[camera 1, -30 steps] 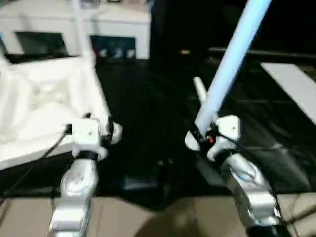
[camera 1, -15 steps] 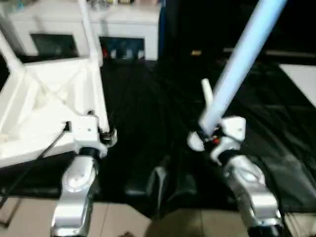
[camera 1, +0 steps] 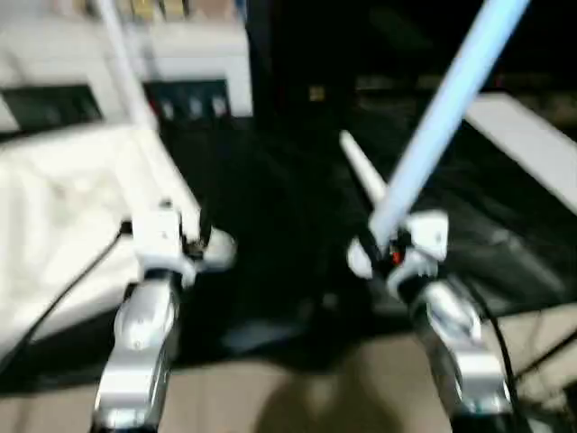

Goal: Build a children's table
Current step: Move to table

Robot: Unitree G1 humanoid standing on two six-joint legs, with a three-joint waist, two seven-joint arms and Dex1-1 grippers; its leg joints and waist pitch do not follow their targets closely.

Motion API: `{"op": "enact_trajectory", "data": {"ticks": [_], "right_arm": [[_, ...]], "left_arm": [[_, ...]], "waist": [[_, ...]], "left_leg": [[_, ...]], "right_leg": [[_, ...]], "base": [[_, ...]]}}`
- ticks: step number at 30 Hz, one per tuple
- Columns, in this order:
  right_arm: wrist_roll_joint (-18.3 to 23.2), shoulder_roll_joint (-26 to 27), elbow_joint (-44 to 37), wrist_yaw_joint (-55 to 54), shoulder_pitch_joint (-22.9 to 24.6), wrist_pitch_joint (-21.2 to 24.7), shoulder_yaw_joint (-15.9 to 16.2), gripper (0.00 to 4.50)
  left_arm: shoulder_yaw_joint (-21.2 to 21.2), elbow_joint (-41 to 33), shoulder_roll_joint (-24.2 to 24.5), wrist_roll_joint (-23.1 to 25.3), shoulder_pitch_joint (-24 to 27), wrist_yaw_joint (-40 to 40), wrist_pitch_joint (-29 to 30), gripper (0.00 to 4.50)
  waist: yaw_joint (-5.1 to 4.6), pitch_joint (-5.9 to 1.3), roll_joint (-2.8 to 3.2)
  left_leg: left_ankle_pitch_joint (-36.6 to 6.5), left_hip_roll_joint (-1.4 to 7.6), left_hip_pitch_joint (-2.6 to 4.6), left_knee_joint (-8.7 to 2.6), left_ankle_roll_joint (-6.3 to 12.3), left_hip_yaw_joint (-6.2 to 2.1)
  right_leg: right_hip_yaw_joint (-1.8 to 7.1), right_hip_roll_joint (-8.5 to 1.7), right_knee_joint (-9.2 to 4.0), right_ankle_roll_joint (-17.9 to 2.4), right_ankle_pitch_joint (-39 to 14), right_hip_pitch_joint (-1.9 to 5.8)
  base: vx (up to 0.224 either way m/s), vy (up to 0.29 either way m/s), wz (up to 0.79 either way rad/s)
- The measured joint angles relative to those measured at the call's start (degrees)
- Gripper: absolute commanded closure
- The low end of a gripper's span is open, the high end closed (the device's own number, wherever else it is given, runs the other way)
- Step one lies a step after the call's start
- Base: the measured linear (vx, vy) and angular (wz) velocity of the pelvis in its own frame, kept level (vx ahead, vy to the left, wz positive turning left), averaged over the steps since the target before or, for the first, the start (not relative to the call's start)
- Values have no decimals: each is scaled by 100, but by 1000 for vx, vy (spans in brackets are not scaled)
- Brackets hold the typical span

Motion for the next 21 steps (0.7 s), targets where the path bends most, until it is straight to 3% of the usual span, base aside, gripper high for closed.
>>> {"op": "enact_trajectory", "data": {"ticks": [1, 2, 4, 5, 6, 7, 9, 11, 15, 18, 20, 21], "right_arm": [[-1, 43, -6, 17, -9, 0, 128, 266], [-1, 68, -12, 30, -47, 0, 265, 266], [2, 48, -36, 31, -103, -5, 302, 266], [1, 20, -35, 36, -111, -5, 298, 266], [2, 8, -35, 41, -119, -5, 289, 266], [2, -15, -33, 73, -127, -5, 279, 266], [2, -79, -5, 100, -84, 10, 205, 266], [-2, -163, 6, 107, -91, 19, 124, 266], [-10, -189, 17, 82, -201, 18, 133, 266], [-9, -157, 18, 86, -237, 18, 183, 266], [-9, -163, 35, 86, -237, 18, 181, 266], [-10, -166, 39, 89, -236, 18, 181, 266]], "left_arm": [[48, 1, -1, 10, 36, 27, 7, 130], [126, 3, 4, 9, 53, 78, 17, 130], [234, 1, -73, -11, 59, 148, 17, 130], [244, 1, -130, -25, 59, 199, 19, 130], [250, 1, -168, -52, 57, 224, 25, 130], [252, 0, -185, -107, 51, 230, 46, 130], [181, 0, -251, -116, 55, 227, 135, 130], [92, 0, -264, -132, 10, 179, 152, 130], [128, 0, -247, -143, 9, 153, 150, 130], [122, 0, -263, -146, 13, 117, 149, 130], [103, -1, -268, -164, 19, 112, 150, 130], [99, -1, -267, -174, 21, 111, 150, 130]], "waist": [[44, 4, 9], [127, -3, -4], [260, -12, -19], [303, -22, -37], [327, -28, -81], [367, -35, -182], [521, -2, -240], [632, 17, -273], [647, 30, -289], [646, 47, -298], [637, 61, -296], [627, 65, -293]], "left_leg": [[6, -5, -21, -2, 12, 7], [22, 2, -47, -2, 36, 0], [96, 5, -87, -43, 138, 35], [129, -3, -113, -53, 162, 81], [160, -24, -144, -53, 190, 147], [175, -34, -168, -57, 182, 244], [175, -57, -149, -217, 182, 385], [221, -22, -143, -322, 168, 510], [390, 42, -139, -368, 149, 573], [384, 43, -73, -418, 156, 587], [365, 44, 33, -466, 183, 607], [358, 47, 86, -497, 193, 620]], "right_leg": [[20, 102, 4, -197, -7, 16], [-2, 270, 129, -269, -4, 22], [-85, 508, 334, -246, -42, 12], [-87, 534, 334, -212, -99, 11], [-55, 498, 290, -164, -186, 10], [8, 429, 237, 110, -289, -2], [50, 352, 231, 138, -264, -53], [56, 322, 225, 136, -226, -130], [41, 337, 206, 123, -189, -146], [34, 336, 94, 130, -187, -57], [27, 336, -12, 131, -187, 35], [20, 336, -76, 131, -187, 121]], "base": [[-47, 186, 18], [-47, 186, 18], [-51, 89, 13], [-52, 57, 14], [-55, 0, 15], [-61, -43, 5], [-64, -49, 0], [-73, -49, -8], [-14, -7, -1], [0, 0, 0], [0, 0, 0], [55, 38, -4]]}}
